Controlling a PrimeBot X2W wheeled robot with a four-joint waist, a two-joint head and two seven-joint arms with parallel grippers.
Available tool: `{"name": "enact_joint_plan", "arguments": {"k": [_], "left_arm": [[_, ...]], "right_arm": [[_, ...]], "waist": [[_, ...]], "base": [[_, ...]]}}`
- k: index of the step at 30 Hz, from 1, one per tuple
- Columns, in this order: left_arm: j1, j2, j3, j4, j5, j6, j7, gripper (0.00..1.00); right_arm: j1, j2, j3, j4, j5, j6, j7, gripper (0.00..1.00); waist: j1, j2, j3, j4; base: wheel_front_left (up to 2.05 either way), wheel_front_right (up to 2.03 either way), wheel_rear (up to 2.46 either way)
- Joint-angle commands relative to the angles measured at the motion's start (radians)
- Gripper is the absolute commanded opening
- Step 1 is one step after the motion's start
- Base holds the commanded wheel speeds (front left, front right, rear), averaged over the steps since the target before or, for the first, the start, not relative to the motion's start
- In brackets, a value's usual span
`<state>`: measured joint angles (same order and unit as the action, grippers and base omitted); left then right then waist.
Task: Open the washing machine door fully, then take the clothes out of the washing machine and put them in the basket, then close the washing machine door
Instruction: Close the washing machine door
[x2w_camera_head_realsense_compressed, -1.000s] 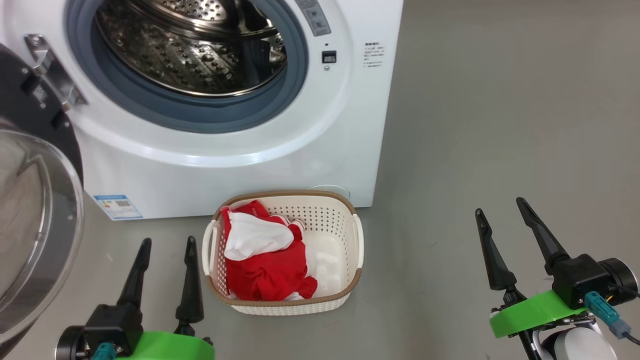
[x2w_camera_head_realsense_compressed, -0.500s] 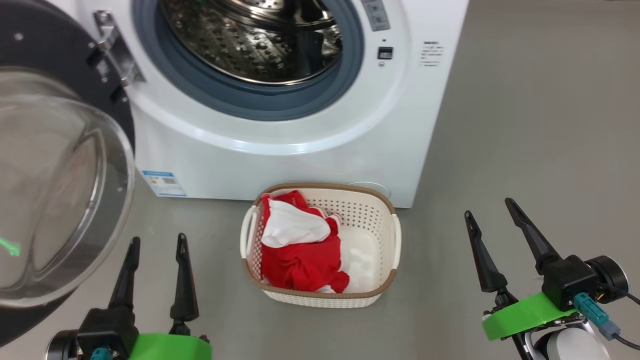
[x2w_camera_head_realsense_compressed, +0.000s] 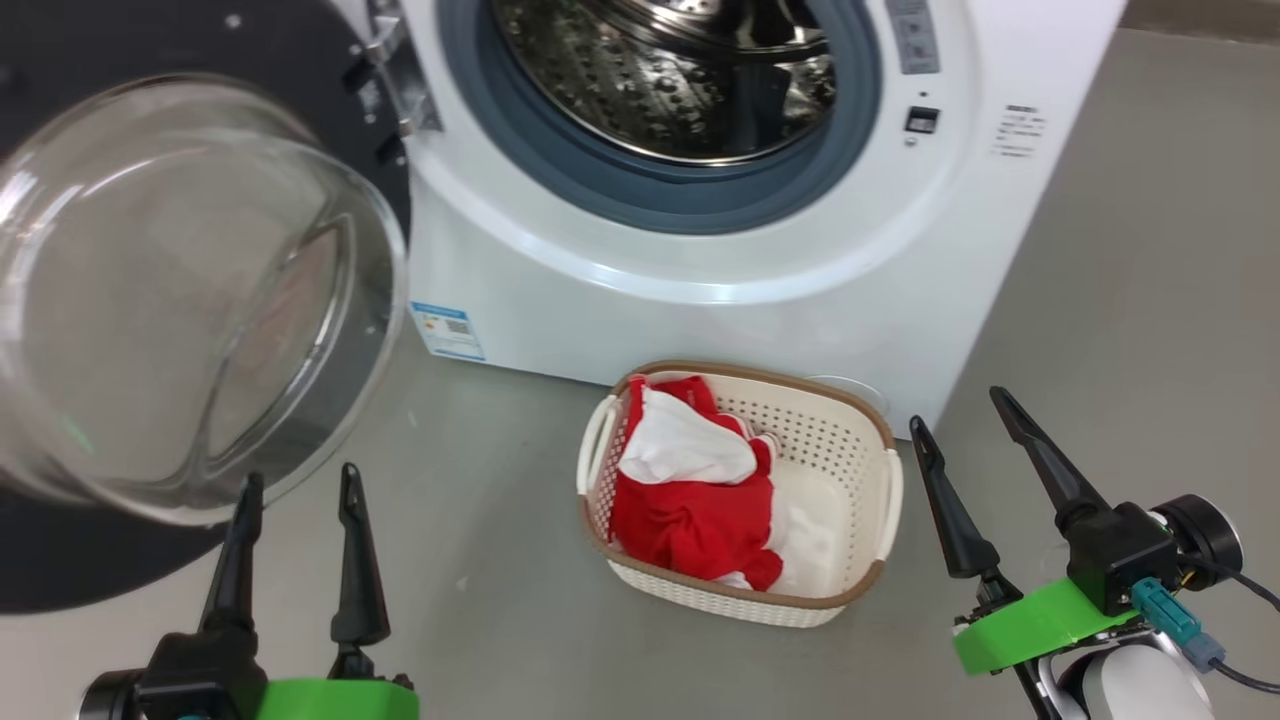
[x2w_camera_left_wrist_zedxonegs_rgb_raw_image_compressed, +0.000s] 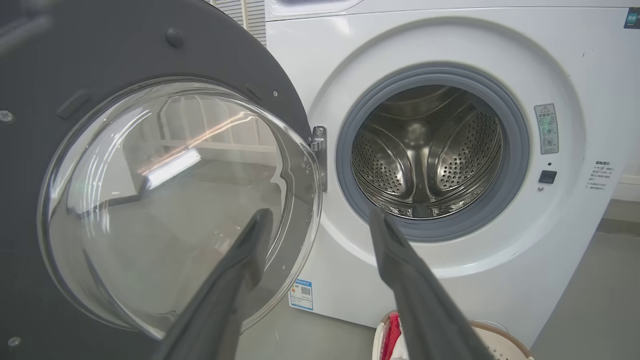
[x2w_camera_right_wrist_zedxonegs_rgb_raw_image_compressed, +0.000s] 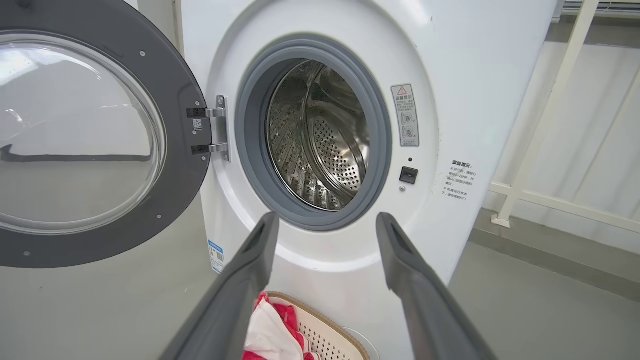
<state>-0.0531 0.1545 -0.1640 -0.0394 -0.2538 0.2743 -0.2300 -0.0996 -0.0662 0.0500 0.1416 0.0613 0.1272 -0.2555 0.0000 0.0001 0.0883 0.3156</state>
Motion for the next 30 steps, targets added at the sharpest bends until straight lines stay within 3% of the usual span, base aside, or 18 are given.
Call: {"name": "enact_joint_plan", "arguments": {"k": [1, 15, 28, 29, 30], "left_arm": [[-0.004, 0.021, 0.037, -0.034, 0.012, 0.011, -0.002, 1.00], [0.029, 0.036, 0.046, -0.070, 0.018, 0.043, 0.020, 1.00], [0.057, 0.050, 0.055, -0.095, 0.011, 0.054, 0.029, 1.00], [0.058, 0.051, 0.053, -0.095, 0.010, 0.051, 0.030, 0.93], [0.059, 0.051, 0.052, -0.094, 0.007, 0.048, 0.030, 0.47]], "right_arm": [[-0.040, -0.006, 0.028, -0.027, -0.002, 0.003, -0.006, 1.00], [-0.032, -0.008, 0.059, -0.017, 0.009, 0.003, -0.006, 1.00], [-0.036, -0.005, 0.087, -0.005, 0.012, 0.003, -0.006, 1.00], [-0.036, -0.005, 0.087, -0.005, 0.012, 0.003, -0.006, 1.00], [-0.035, -0.005, 0.087, -0.005, 0.012, 0.003, -0.006, 1.00]], "waist": [[0.0000, -0.0001, -0.003, 0.056], [0.0000, -0.0001, -0.046, 0.189], [0.0000, -0.0001, -0.061, 0.199], [0.0000, -0.0001, -0.062, 0.199], [0.0000, -0.0001, -0.062, 0.198]], "base": [[0.00, 0.00, 0.00], [0.00, 0.00, 0.00], [0.00, 0.00, 0.00], [0.00, 0.00, 0.00], [0.00, 0.00, 0.00]]}}
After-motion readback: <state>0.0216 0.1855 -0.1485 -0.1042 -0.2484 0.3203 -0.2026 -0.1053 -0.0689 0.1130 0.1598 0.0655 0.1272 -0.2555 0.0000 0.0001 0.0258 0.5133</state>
